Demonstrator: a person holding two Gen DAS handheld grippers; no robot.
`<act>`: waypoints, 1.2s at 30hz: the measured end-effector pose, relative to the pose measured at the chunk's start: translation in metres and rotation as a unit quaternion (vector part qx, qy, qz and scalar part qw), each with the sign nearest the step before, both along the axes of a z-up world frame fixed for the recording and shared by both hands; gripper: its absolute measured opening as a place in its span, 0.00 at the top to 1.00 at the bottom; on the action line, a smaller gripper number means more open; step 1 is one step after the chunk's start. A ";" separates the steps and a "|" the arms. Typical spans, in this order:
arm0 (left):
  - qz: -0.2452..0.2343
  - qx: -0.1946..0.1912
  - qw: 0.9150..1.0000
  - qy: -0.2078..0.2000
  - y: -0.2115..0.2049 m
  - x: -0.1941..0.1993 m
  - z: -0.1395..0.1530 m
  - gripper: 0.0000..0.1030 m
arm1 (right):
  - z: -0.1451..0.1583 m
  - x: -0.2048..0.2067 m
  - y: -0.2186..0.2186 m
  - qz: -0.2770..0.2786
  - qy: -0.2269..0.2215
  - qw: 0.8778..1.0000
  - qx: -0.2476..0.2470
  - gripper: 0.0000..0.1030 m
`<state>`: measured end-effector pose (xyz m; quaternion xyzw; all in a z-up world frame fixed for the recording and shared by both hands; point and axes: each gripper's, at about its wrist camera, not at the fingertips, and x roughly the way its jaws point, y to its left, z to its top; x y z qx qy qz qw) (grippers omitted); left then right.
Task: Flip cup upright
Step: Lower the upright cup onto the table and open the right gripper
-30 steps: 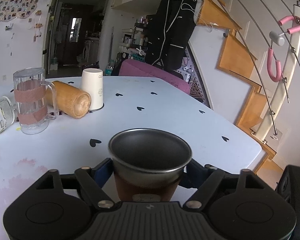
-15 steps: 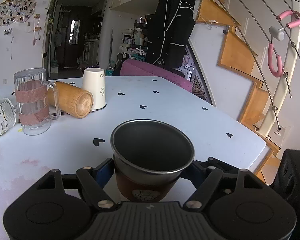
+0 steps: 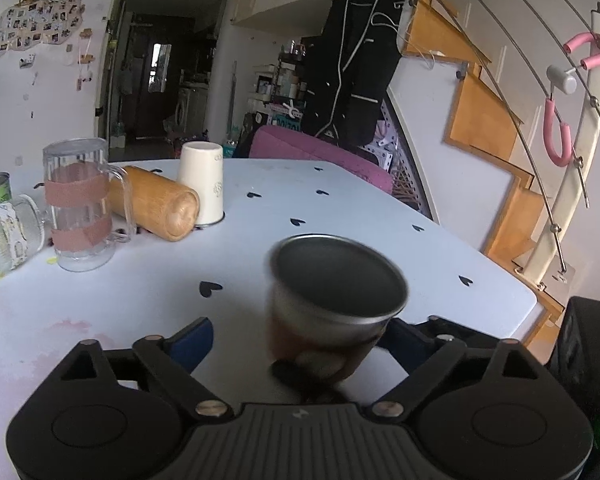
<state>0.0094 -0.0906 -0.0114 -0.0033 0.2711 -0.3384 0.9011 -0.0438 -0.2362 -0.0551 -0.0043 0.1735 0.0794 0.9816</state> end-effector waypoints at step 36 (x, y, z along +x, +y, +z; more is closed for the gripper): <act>0.097 0.004 0.994 -0.040 0.012 0.007 -0.005 0.00 | 0.001 0.014 -0.126 -0.289 0.010 0.957 0.030 0.12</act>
